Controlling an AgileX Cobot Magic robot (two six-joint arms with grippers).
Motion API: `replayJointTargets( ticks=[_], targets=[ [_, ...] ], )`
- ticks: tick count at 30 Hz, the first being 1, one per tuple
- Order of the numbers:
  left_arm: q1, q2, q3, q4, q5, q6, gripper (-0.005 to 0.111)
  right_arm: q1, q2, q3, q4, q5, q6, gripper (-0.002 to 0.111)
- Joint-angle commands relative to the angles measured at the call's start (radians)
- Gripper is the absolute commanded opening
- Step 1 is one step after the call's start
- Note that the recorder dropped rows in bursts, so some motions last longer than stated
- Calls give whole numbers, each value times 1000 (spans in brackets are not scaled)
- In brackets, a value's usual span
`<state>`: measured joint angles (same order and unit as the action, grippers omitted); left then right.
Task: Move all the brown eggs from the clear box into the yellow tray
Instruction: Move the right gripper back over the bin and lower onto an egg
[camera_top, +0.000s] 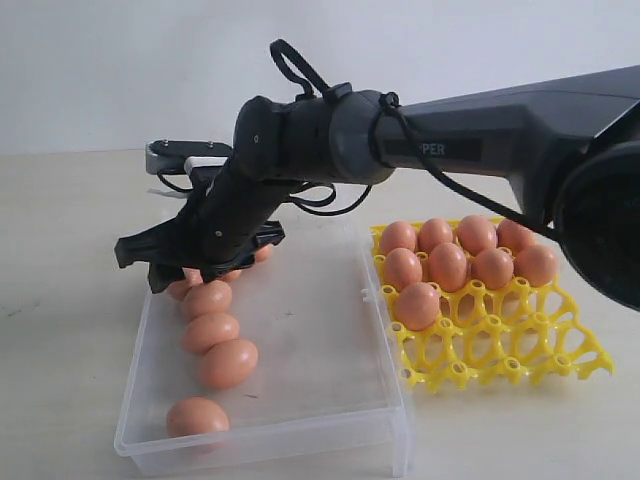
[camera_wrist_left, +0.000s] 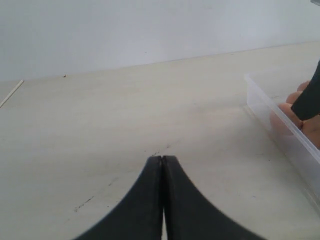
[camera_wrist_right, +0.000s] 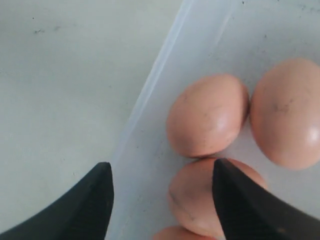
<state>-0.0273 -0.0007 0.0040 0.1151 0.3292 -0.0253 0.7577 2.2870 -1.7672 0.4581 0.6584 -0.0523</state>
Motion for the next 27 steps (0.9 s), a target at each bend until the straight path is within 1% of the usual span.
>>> replayJointTargets(
  ticks=[1, 5, 7, 17, 27],
  targets=[
    [-1, 1, -4, 1, -13, -6, 0, 1, 16, -42, -76, -18, 12, 57],
    [-1, 1, -4, 1, -13, -6, 0, 1, 21, -79, -168, -13, 22, 57],
    [-1, 1, -4, 1, -13, -6, 0, 1, 25, -98, -182, -9, 35, 57],
    [-1, 1, -4, 1, -13, -6, 0, 1, 100, -175, -169, -2, 52, 57],
    [-1, 1, -4, 1, -13, -6, 0, -1, 142, -207, -173, 4, 60, 57]
  ],
)
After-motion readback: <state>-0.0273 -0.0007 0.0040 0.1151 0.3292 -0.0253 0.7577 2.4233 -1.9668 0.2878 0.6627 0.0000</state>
